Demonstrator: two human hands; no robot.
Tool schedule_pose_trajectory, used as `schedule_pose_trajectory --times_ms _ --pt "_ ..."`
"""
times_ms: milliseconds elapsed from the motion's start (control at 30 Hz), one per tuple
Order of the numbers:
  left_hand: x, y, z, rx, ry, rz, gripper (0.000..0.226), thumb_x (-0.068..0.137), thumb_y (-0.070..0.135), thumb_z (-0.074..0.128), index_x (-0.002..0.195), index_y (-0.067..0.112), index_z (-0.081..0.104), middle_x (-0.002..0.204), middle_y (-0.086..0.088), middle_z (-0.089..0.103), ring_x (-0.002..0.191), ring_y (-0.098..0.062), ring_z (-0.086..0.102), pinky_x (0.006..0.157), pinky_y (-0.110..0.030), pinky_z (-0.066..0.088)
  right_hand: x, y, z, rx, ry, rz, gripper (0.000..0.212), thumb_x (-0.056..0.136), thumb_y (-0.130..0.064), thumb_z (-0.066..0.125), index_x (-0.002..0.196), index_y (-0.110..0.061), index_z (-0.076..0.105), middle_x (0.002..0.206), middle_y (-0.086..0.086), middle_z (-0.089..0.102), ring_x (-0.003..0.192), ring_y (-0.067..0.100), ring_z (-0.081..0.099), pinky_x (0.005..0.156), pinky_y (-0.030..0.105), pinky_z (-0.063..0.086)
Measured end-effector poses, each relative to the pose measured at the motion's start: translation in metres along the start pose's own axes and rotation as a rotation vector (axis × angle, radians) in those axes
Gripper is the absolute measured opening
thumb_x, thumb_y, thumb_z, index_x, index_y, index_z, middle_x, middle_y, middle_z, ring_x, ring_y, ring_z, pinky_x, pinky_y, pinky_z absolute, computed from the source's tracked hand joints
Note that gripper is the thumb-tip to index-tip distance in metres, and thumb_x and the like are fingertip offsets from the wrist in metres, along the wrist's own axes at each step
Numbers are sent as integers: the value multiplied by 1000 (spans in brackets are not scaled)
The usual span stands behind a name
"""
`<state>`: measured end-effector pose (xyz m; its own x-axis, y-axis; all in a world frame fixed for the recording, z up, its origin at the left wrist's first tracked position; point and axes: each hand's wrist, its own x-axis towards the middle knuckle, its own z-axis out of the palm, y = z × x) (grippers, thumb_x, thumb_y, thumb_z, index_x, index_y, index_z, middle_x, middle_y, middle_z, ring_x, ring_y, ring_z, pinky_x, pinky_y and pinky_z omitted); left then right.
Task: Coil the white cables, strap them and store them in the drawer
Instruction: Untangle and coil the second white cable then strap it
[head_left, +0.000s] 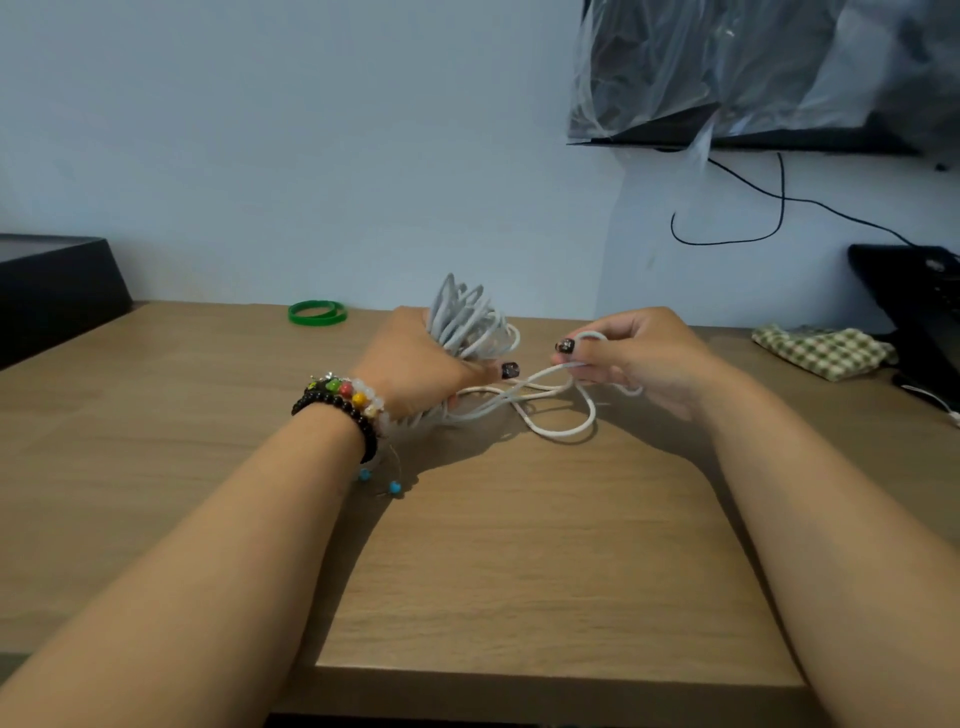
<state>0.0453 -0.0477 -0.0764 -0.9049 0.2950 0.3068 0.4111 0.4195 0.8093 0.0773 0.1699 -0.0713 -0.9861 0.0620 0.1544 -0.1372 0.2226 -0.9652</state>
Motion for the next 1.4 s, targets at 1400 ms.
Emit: schedule_pose_trajectory --times_ms 1400 --pt "28 -36 -4 714 289 -185 22 78 39 65 76 17 61 69 -2 59 61 -19 56 48 -23 35 -4 -10 -17 2 172 -81 25 87 -25 66 65 -13 66 45 -10 38 39 3 31 45 18 26"
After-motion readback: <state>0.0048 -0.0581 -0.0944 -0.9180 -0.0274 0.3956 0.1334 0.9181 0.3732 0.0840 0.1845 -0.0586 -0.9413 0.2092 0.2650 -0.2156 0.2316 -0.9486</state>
